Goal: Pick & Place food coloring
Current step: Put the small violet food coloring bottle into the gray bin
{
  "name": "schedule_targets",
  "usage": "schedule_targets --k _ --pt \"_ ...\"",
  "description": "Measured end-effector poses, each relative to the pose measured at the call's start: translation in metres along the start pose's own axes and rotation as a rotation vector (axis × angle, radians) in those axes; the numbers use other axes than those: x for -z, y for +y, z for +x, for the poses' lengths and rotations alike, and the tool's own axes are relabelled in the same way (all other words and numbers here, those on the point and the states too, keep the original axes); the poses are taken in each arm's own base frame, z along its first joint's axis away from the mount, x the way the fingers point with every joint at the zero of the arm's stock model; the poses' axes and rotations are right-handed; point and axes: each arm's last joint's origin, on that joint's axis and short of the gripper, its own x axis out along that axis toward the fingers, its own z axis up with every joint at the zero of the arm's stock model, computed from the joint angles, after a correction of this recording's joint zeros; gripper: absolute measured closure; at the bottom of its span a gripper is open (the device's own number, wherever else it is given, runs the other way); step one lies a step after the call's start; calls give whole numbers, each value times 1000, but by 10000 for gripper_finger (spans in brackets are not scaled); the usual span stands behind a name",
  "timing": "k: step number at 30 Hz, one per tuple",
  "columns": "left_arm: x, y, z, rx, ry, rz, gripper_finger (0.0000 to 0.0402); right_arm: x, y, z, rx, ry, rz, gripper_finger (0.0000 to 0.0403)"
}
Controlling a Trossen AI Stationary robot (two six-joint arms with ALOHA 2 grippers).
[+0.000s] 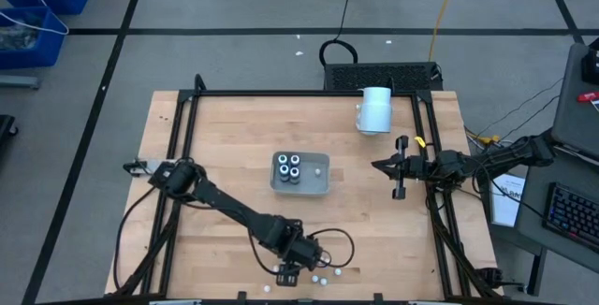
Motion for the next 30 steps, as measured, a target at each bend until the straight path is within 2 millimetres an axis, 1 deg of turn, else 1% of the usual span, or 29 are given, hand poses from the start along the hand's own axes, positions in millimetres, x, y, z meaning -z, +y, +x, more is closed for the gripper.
schedule_targets --k 5,11,20,23,27,30 --pt "1 -4 5 -6 -3 13 120 0 0 0 0 0 6 403" --pt "2 -3 8 -11 6 25 119 0 0 0 0 0 7 403" --pt "0 -2 7 -15 -8 45 119 0 0 0 0 0 7 403" --pt "-1 -1 7 -31 -14 23 119 0 0 0 0 0 7 403" --pt "-1 0 7 -50 -25 -50 119 0 0 0 0 0 6 403" --pt "0 -3 7 -70 -35 -68 119 0 0 0 0 0 5 403"
